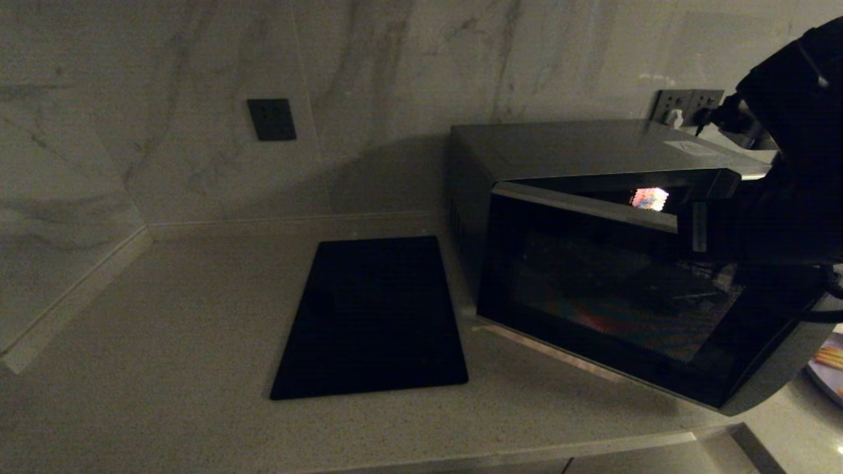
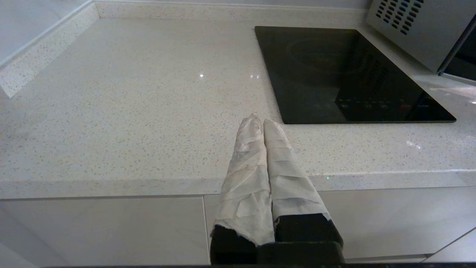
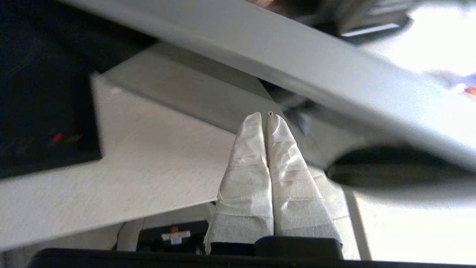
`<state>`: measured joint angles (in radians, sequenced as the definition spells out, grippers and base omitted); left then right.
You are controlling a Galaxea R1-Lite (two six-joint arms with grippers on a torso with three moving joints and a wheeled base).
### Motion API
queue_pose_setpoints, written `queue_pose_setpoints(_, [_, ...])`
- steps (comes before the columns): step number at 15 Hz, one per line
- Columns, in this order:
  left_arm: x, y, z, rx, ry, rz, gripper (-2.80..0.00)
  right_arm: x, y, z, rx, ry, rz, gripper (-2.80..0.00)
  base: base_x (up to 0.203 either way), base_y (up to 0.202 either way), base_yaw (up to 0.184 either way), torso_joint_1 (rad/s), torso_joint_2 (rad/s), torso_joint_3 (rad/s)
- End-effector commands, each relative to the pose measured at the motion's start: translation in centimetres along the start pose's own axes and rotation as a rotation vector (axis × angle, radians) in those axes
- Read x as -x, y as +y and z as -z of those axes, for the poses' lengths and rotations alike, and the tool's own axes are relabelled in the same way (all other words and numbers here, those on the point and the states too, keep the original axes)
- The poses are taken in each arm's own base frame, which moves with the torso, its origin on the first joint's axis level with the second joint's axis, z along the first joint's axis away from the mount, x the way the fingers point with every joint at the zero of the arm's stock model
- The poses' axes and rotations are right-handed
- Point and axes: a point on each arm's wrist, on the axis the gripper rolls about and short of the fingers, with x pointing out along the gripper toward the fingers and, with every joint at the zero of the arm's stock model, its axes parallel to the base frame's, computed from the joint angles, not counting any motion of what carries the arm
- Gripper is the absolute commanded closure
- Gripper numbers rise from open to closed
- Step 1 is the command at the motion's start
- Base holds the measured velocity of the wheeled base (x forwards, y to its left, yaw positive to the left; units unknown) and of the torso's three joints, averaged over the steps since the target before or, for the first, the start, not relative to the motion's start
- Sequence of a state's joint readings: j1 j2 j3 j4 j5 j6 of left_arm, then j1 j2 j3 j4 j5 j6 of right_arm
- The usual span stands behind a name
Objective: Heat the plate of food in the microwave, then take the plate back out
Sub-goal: Close the microwave oven
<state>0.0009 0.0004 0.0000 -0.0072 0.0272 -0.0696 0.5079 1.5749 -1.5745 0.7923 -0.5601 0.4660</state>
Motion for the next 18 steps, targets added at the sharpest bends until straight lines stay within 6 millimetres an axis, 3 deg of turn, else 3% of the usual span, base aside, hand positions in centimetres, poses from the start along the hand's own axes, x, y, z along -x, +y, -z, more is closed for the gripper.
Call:
queue_pose_setpoints(1, [0.0, 0.0, 0.0, 0.001, 0.001, 0.000, 0.00, -0.8, -1.4, -0.5, -0.044, 0.005, 0.057, 0.00, 0.000, 0.000, 0.000, 0.000, 0.00, 0.000])
queue_pose_setpoints(7, [0.0, 0.0, 0.0, 0.001, 0.001, -0.001, 0.00, -4.4, -3.3, -2.1, -0.181, 0.028, 0.175, 0.00, 0.000, 0.000, 0.000, 0.000, 0.00, 0.000])
queue_pose_setpoints(18, [0.0, 0.0, 0.0, 0.000, 0.001, -0.001, 0.00, -7.9, -2.6, -5.4, -0.407, -0.039, 0.161, 0.00, 0.000, 0.000, 0.000, 0.000, 0.00, 0.000])
